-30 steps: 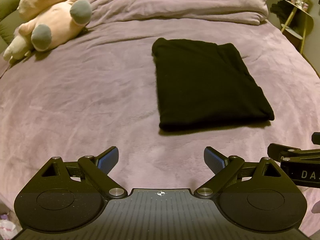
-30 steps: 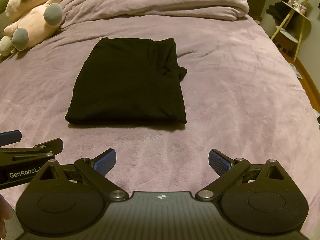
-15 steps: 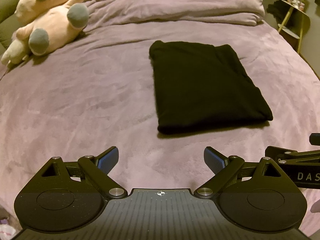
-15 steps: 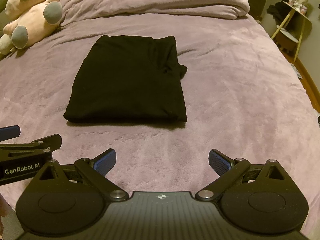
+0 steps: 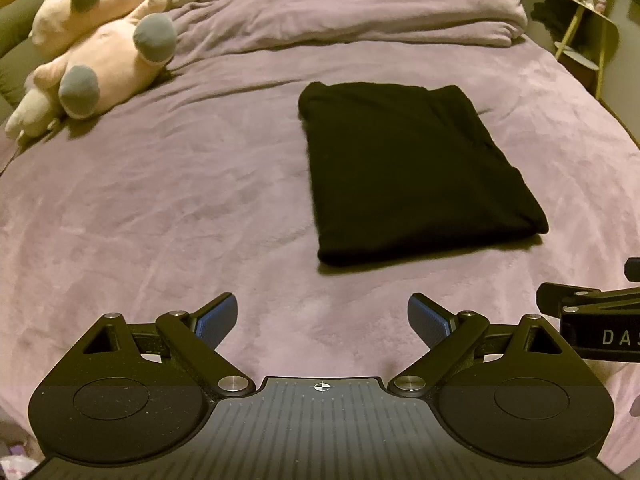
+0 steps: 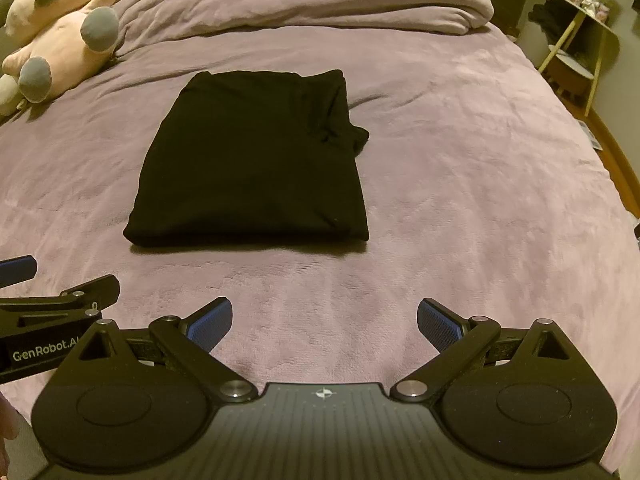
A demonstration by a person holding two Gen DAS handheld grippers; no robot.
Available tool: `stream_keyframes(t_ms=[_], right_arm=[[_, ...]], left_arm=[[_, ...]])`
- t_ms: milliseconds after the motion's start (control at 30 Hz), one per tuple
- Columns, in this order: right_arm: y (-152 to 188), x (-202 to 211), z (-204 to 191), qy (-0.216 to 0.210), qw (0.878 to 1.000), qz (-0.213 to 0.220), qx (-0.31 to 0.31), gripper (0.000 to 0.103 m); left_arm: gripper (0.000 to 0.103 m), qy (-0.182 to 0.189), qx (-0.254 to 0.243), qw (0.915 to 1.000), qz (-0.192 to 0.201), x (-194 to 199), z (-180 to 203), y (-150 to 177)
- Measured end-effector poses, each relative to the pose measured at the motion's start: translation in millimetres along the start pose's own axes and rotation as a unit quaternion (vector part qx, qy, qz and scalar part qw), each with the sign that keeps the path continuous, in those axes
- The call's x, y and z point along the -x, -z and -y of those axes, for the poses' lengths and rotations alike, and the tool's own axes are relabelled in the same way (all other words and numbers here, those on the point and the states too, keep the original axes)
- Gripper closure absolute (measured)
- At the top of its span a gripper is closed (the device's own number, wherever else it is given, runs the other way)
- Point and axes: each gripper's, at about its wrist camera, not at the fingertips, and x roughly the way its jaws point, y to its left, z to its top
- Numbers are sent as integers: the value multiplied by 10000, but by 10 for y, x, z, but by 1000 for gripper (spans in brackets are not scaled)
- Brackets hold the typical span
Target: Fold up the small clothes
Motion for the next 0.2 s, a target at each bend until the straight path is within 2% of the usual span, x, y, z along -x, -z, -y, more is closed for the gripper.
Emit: stream_keyframes(t_ms=[200], right_arm=[[9,25,-14,15,10000,37,27,4]], left_arm=[[7,-12,-38,10000,14,24,3,12]])
